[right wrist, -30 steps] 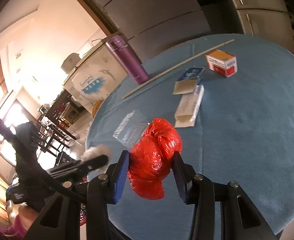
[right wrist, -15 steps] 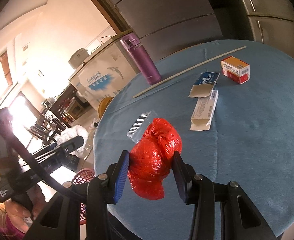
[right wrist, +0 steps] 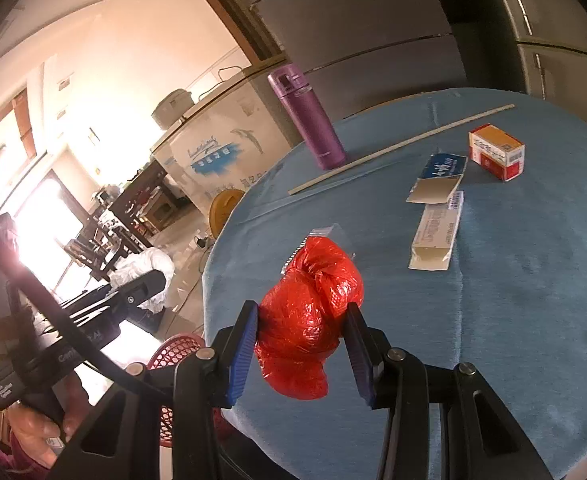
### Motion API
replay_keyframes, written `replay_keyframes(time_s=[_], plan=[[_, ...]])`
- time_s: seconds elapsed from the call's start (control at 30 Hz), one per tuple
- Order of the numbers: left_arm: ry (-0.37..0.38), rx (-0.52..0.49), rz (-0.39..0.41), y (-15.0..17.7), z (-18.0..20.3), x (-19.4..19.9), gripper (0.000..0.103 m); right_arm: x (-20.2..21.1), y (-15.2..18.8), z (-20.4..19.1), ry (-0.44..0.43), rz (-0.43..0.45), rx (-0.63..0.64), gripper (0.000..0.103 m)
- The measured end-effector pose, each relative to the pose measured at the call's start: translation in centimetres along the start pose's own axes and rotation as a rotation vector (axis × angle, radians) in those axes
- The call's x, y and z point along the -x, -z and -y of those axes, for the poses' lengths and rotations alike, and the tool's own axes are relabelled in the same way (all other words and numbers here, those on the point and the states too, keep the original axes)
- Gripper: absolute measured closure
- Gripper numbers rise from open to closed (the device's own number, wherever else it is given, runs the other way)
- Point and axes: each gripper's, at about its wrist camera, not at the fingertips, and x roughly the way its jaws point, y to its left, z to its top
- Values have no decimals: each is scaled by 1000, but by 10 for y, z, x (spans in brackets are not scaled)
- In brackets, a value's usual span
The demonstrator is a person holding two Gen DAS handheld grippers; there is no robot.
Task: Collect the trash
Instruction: 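Carry the white tissue and red bag over the red wastebasket with both tools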
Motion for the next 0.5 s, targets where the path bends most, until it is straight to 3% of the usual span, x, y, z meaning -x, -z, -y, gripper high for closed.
replay_keyframes(time_s=[0.5], plan=[[-70, 41, -25, 11, -26, -4, 68, -24, 1, -25, -51, -57, 66, 57]])
